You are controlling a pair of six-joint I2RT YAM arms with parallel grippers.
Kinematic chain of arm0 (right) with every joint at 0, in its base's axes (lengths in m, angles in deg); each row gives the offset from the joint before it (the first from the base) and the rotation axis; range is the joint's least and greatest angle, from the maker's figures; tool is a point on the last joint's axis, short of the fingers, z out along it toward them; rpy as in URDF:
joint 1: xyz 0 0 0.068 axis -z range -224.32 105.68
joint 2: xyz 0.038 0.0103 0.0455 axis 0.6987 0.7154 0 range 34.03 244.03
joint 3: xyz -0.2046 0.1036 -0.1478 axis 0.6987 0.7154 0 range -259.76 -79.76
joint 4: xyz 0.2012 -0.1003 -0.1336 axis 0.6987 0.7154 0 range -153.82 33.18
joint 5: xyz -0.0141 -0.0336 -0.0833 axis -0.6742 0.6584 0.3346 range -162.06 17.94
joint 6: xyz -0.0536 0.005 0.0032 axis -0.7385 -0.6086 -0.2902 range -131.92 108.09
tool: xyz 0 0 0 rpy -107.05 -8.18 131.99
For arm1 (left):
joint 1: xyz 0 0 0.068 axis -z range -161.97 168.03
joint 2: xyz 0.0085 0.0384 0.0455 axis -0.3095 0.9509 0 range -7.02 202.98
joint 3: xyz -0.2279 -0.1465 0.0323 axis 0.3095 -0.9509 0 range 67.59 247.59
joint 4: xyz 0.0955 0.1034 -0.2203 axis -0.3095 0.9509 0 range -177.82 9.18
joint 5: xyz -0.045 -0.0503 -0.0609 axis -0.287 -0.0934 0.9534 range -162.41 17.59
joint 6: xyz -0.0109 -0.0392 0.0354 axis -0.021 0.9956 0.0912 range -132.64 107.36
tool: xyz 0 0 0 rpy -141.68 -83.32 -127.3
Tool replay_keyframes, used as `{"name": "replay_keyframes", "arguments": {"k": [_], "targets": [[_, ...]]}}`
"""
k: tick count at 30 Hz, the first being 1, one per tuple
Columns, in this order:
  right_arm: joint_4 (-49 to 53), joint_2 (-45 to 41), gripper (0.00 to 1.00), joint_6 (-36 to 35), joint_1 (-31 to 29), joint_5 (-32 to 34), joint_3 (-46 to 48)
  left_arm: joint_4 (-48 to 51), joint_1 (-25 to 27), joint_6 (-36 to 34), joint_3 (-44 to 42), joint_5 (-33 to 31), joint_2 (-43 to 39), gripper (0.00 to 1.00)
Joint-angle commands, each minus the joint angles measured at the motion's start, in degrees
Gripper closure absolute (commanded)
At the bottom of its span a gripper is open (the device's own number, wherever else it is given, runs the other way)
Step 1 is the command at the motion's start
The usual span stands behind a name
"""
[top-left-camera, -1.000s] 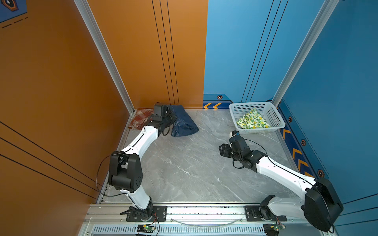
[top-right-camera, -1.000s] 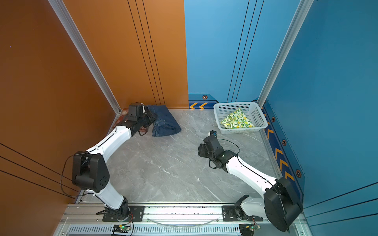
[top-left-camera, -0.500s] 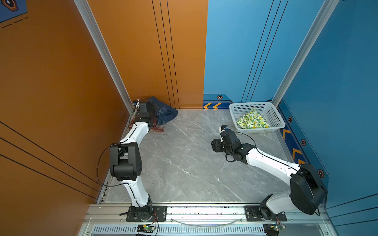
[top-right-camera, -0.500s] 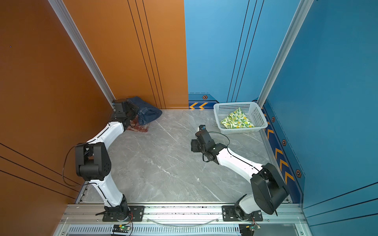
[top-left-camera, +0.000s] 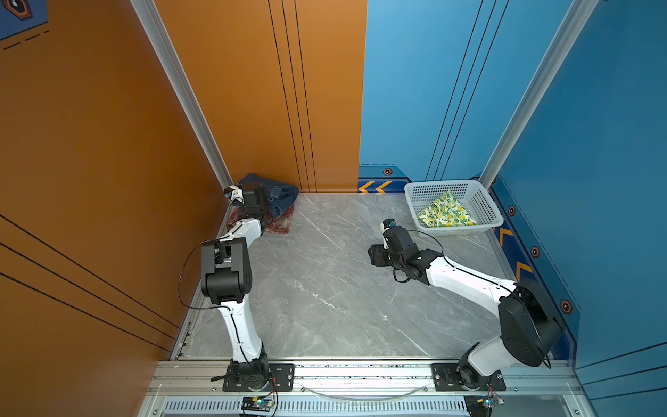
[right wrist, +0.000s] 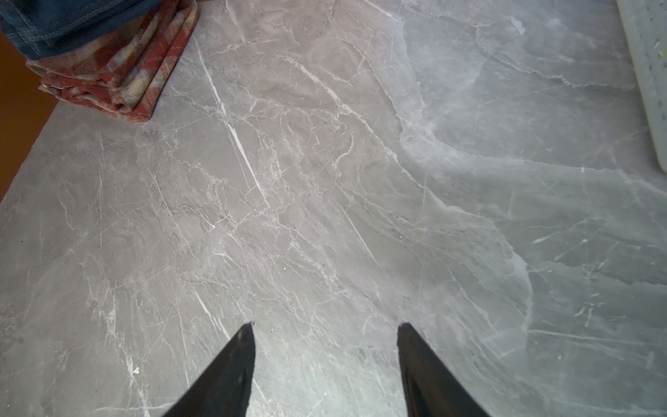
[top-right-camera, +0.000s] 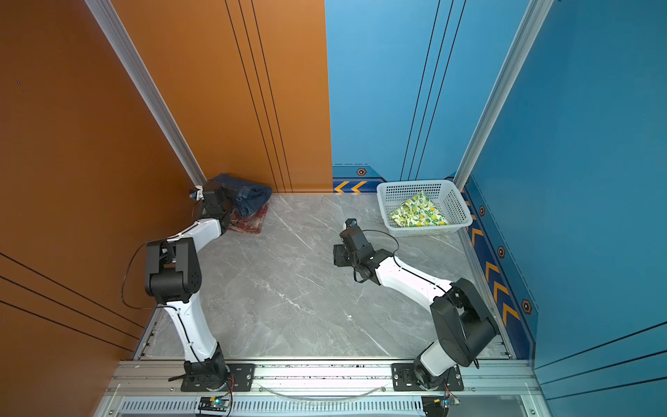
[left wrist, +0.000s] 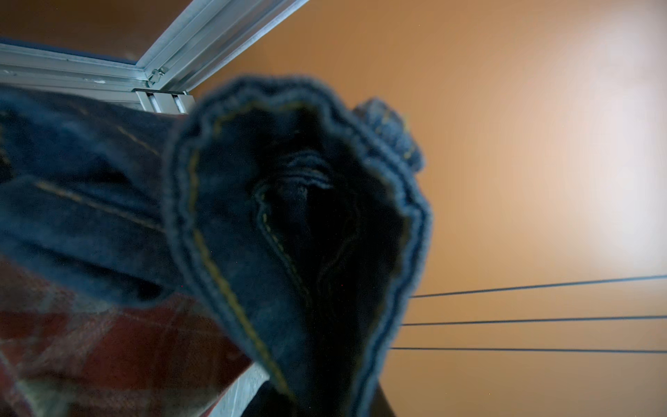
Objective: Fold and stack the skirts
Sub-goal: 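Carry the denim skirt with the left gripper onto the plaid skirt, then release the denim skirt on the plaid skirt while the right gripper reaches into the basket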
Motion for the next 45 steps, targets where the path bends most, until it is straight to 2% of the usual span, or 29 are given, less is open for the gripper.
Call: {"name": "replay_keyframes", "arguments": {"k": [1, 8, 11, 15, 17, 24, 28, 32, 36, 41, 44, 45], "targets": [[-0.3, 0.5, 0.36, -1.0, -0.2, -0.5, -1.5, -7.1, -0.7, 2.6, -1.7, -2.3, 1.5, 1.0], [1.6, -1.7, 0.32, -0.8, 0.4, 1.4, -0.8, -1.8, -2.5, 2.9, -7.2, -4.3, 3.0, 0.99], [2.2, -3.6, 0.27, -1.4, 1.6, 2.4, -1.0, 3.8, -3.5, 1.4, -6.5, -3.0, 2.4, 0.57], [5.9, -5.2, 0.22, -2.1, 5.4, 5.9, -3.4, 15.5, -4.2, -4.7, -2.3, -1.9, 0.9, 0.0], [8.1, -5.4, 0.19, -2.5, 8.5, 8.0, -5.5, 20.5, -4.4, -8.4, -0.7, -1.1, -0.2, 0.02], [9.8, -2.5, 0.12, -4.7, 21.7, 11.8, -12.4, 28.6, -3.9, -20.9, -1.4, 0.6, -4.5, 0.02], [10.0, 5.1, 0.1, -7.3, 28.2, 11.5, -19.5, 31.9, -2.8, -26.1, -3.1, -0.4, -7.2, 0.02], [11.6, 15.6, 0.11, -12.6, 30.6, 13.3, -29.2, 37.7, -2.3, -31.6, -2.2, 0.8, -9.6, 0.02], [12.4, 25.8, 0.12, -15.0, 32.8, 12.1, -37.9, 43.7, -2.0, -36.8, -0.9, 4.2, -12.5, 0.02], [13.4, 38.0, 0.15, -14.8, 34.9, 11.4, -49.0, 49.4, 0.2, -42.3, -2.1, 9.0, -17.0, 0.02], [13.4, 43.4, 0.22, -14.2, 36.0, 11.5, -54.7, 50.3, 3.4, -44.8, -5.2, 12.1, -21.1, 0.02], [13.4, 44.9, 0.3, -14.2, 36.2, 11.9, -56.8, 51.0, 4.9, -45.5, -6.0, 12.3, -22.5, 0.02]]}}
